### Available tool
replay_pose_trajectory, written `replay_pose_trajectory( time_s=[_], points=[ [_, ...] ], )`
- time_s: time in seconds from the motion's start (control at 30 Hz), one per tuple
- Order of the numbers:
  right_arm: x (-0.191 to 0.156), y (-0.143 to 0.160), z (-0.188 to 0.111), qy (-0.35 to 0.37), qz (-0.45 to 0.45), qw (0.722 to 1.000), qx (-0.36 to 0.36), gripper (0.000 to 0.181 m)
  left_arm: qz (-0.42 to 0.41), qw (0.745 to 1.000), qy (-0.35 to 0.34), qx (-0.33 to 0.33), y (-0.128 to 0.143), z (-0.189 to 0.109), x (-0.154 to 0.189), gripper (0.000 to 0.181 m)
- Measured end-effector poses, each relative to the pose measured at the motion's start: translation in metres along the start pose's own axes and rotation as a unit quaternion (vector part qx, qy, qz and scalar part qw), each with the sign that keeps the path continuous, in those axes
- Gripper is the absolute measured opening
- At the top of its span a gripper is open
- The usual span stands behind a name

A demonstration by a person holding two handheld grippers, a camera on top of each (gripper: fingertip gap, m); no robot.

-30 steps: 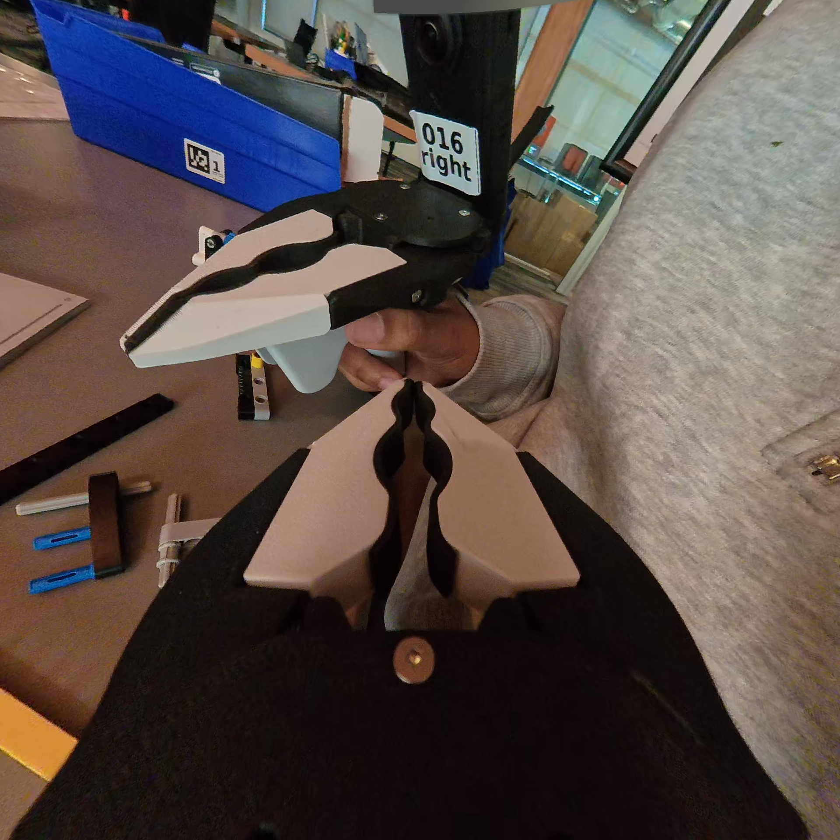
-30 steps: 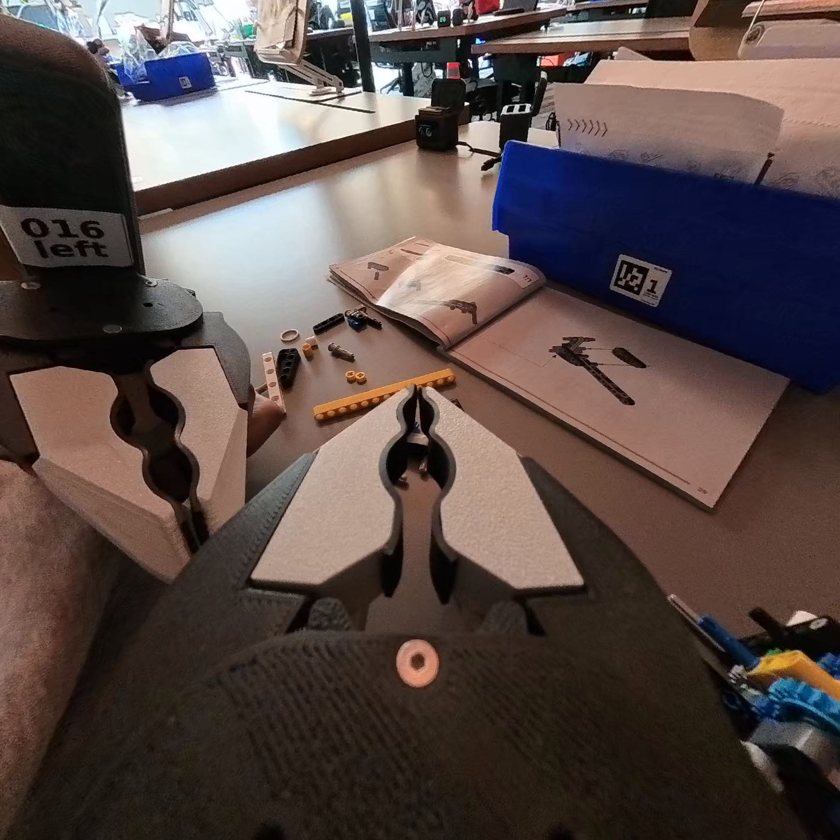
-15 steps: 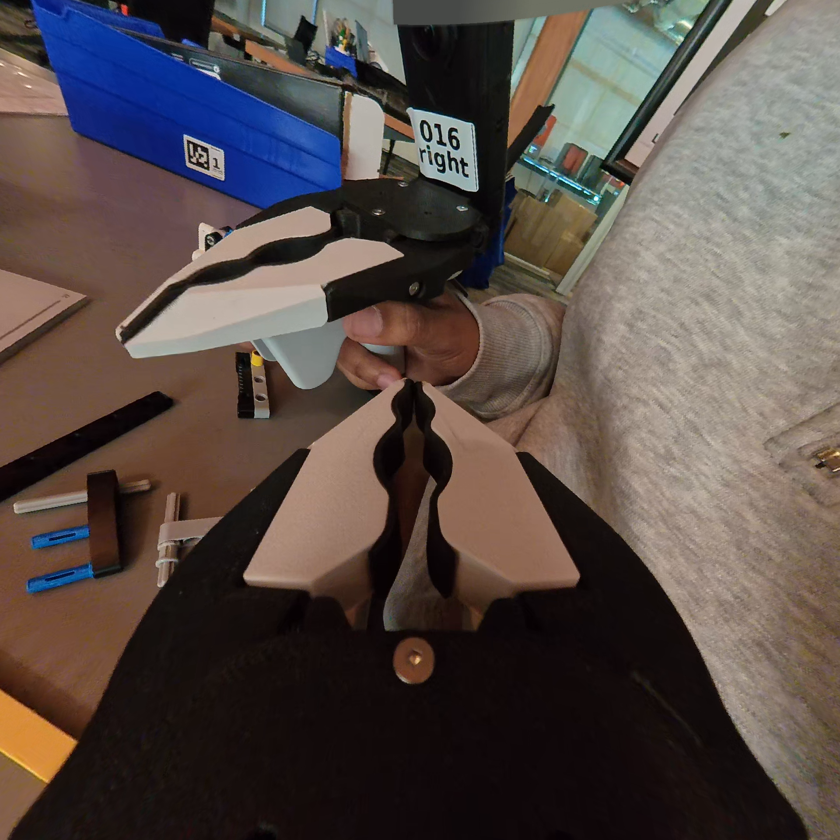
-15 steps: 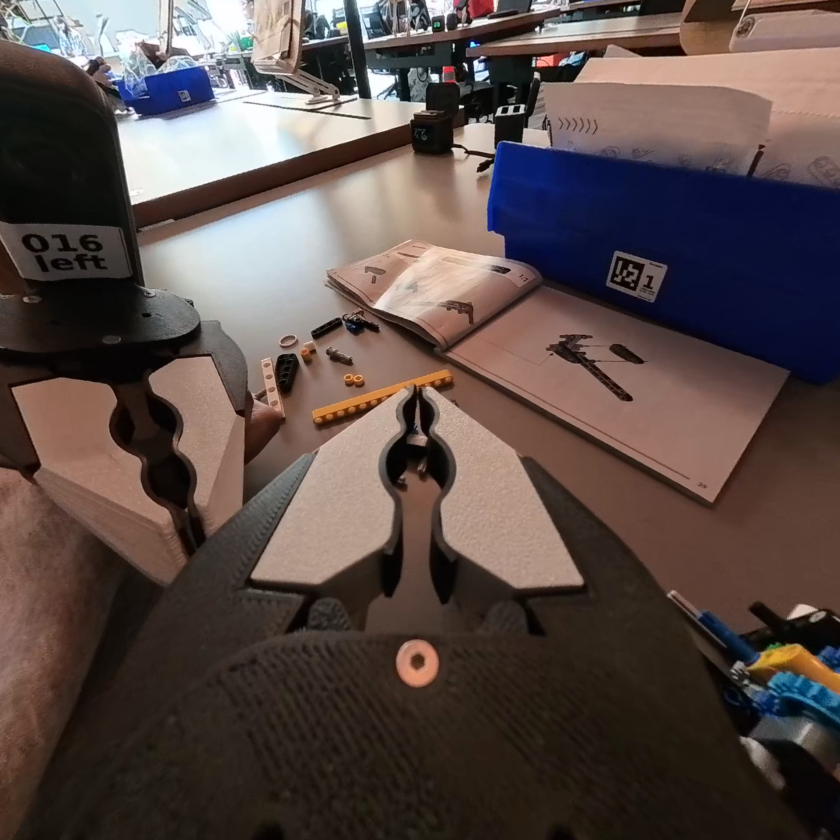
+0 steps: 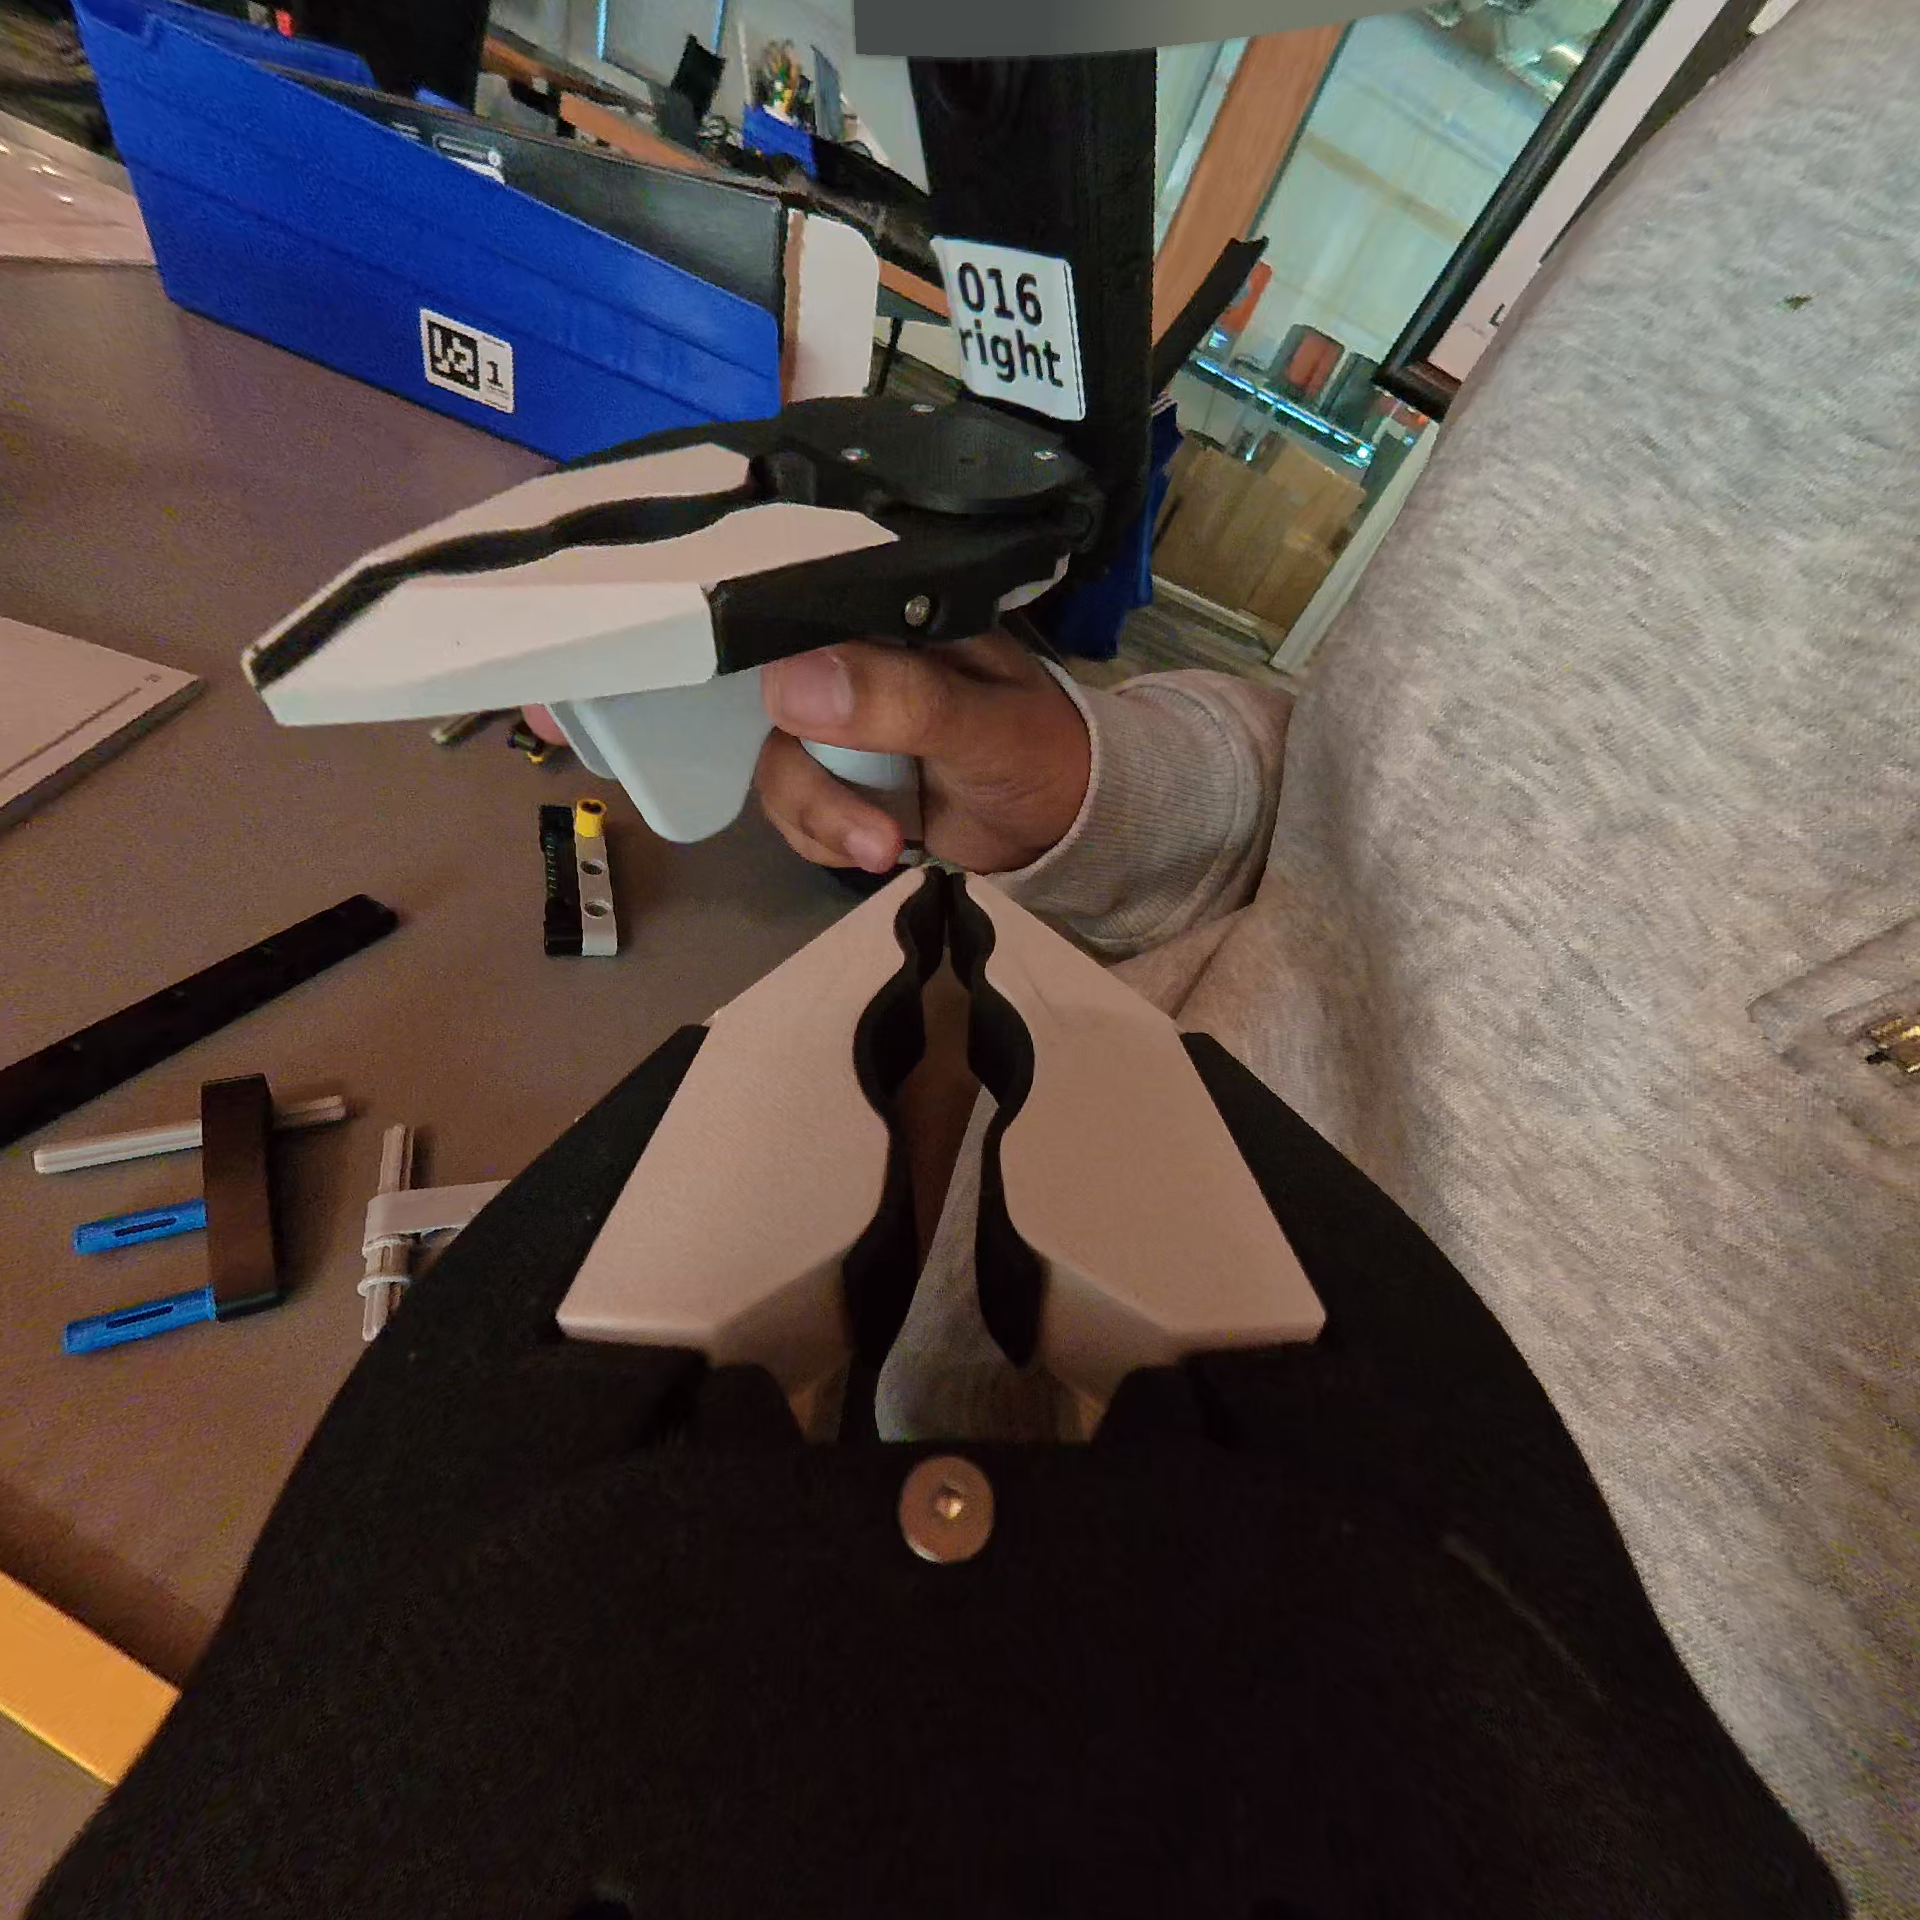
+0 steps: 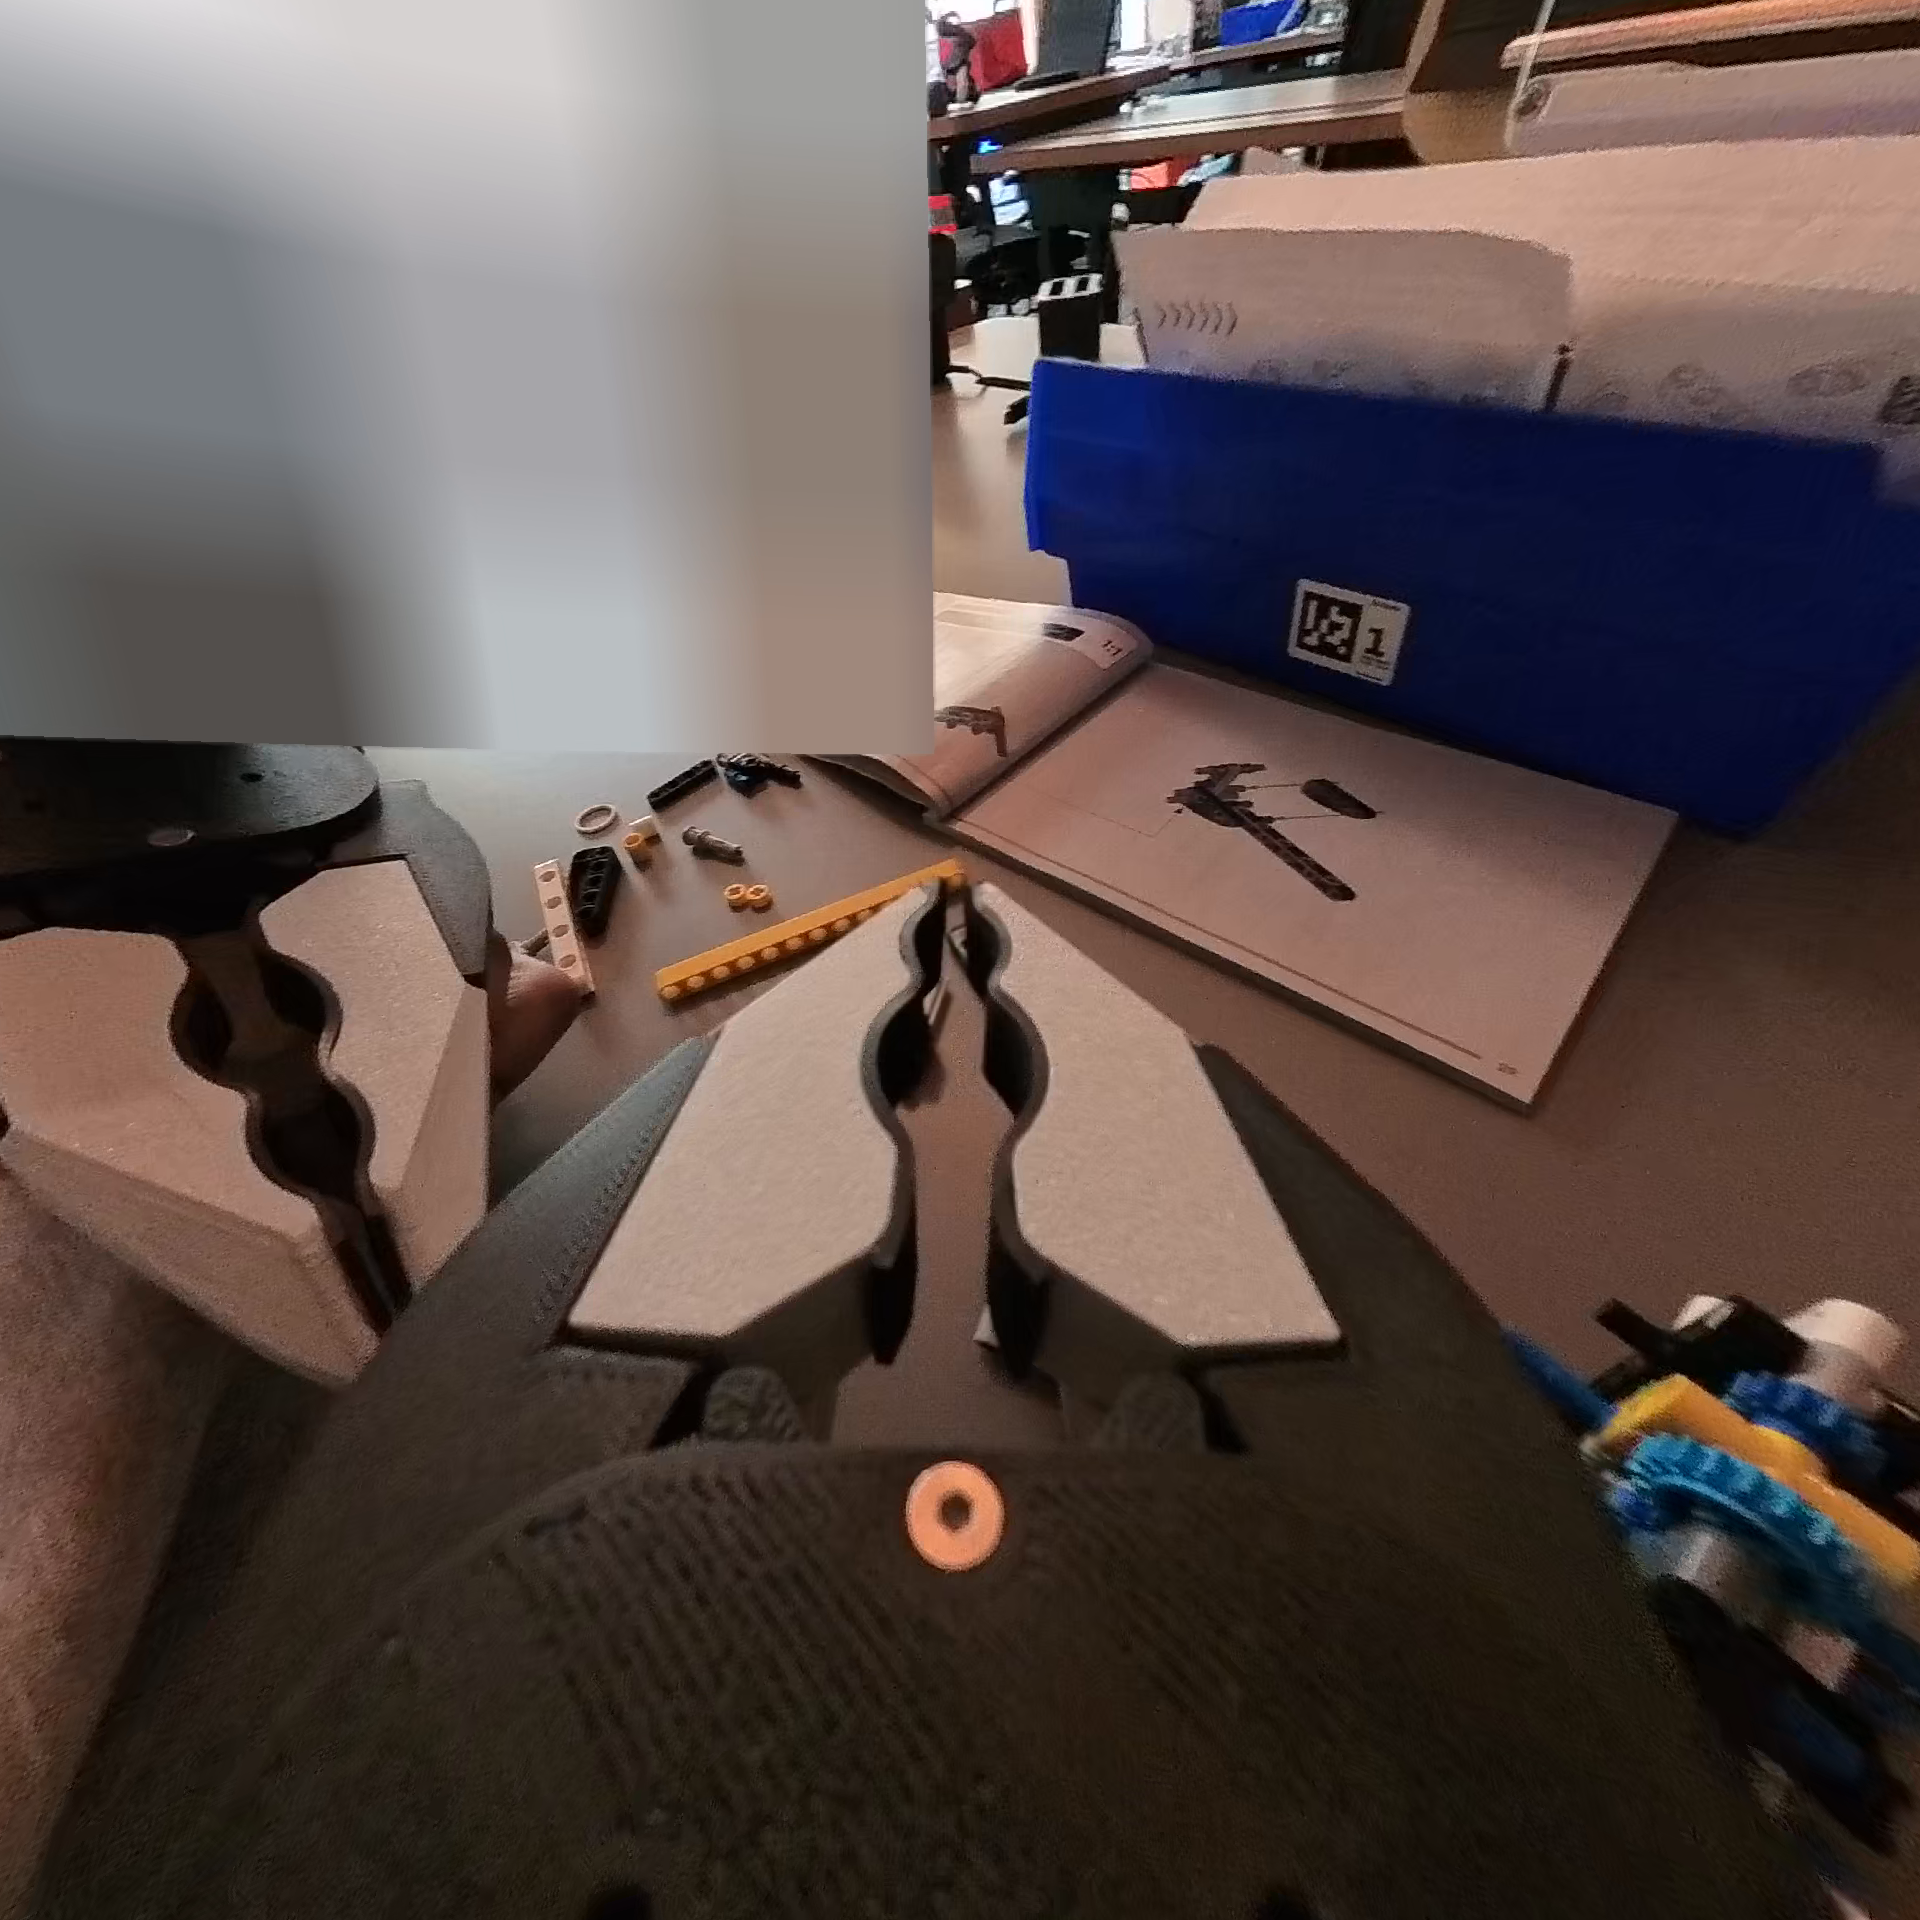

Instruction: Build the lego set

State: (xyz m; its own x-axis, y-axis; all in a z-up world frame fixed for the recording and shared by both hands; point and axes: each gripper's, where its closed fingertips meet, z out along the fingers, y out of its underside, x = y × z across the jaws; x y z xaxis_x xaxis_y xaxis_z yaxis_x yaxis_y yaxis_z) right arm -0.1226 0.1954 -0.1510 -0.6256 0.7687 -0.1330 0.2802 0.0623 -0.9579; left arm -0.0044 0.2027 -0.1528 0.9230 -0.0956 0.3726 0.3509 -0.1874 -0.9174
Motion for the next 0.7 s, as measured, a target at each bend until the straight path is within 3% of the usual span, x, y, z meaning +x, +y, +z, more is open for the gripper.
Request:
replay_pose_trajectory(
  time_s=[0.23, 0.53, 0.7],
  points=[
    [0.018, 0.002, -0.003, 0.050, 0.004, 0.999, -0.014, 0.004, 0.001, 1.000, 0.000, 0.000, 0.000, 0.001, 0.000, 0.000],
    [-0.002, 0.016, 0.006, 0.000, 0.001, 0.999, -0.052, 0.017, 0.008, 1.000, -0.003, 0.000, -0.001, 0.001, 0.001, 0.000],
    [-0.020, 0.045, 0.022, -0.045, 0.017, 0.988, -0.147, 0.033, 0.024, 1.000, -0.005, 0.001, -0.004, -0.002, 0.000, 0.000]
  ],
)
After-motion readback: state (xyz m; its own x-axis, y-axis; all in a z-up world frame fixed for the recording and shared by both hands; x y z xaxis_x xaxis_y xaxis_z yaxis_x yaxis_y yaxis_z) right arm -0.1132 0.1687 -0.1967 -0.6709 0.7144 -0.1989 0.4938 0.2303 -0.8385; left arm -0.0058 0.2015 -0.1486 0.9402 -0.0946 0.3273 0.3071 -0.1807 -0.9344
